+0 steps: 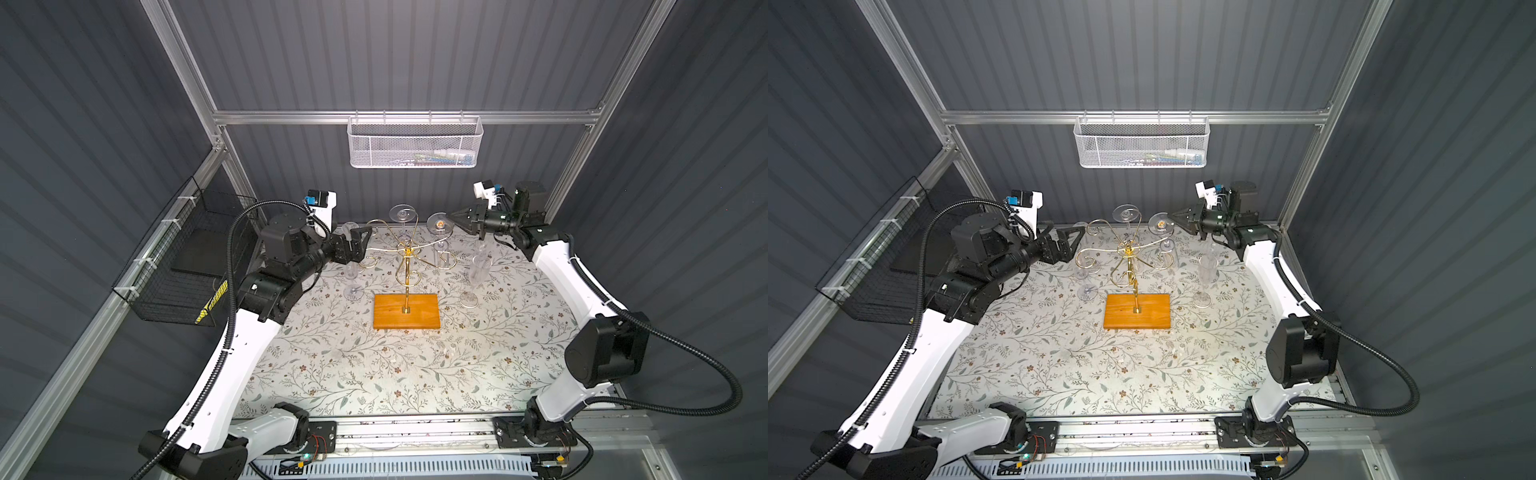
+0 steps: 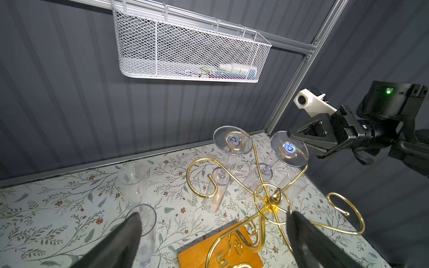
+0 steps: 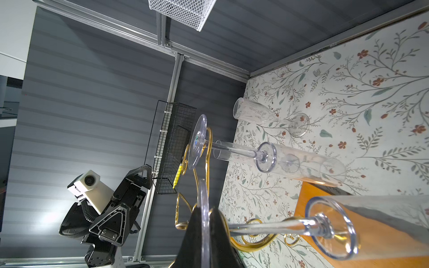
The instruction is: Take the wine glass off the wine glass rack
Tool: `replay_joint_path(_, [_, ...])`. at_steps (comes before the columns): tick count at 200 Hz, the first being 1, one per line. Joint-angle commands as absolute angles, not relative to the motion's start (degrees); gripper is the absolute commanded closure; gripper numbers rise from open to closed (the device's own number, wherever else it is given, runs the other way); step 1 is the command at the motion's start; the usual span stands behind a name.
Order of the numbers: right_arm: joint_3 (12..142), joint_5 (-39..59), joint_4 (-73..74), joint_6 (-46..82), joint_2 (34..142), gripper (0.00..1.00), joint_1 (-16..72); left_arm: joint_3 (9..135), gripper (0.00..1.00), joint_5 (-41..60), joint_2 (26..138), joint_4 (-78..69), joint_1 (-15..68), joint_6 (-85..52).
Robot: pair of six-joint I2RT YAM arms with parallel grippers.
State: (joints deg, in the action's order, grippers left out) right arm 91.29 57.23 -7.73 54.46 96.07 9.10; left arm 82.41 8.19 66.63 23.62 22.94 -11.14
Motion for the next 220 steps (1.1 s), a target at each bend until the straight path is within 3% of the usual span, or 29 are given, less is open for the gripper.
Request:
replay_joint_path(1, [91.8, 58.1, -7.0, 55.7, 95.9, 1.00, 9.2, 82.5, 0.01, 8.6, 65.2, 24.6, 22.9, -10.1])
replay_joint_path(220, [86.3, 55.4, -5.3, 61.8, 89.2, 1.00, 7.6, 82.5, 0.01, 8.0, 62.7, 25.8, 22.9, -11.3])
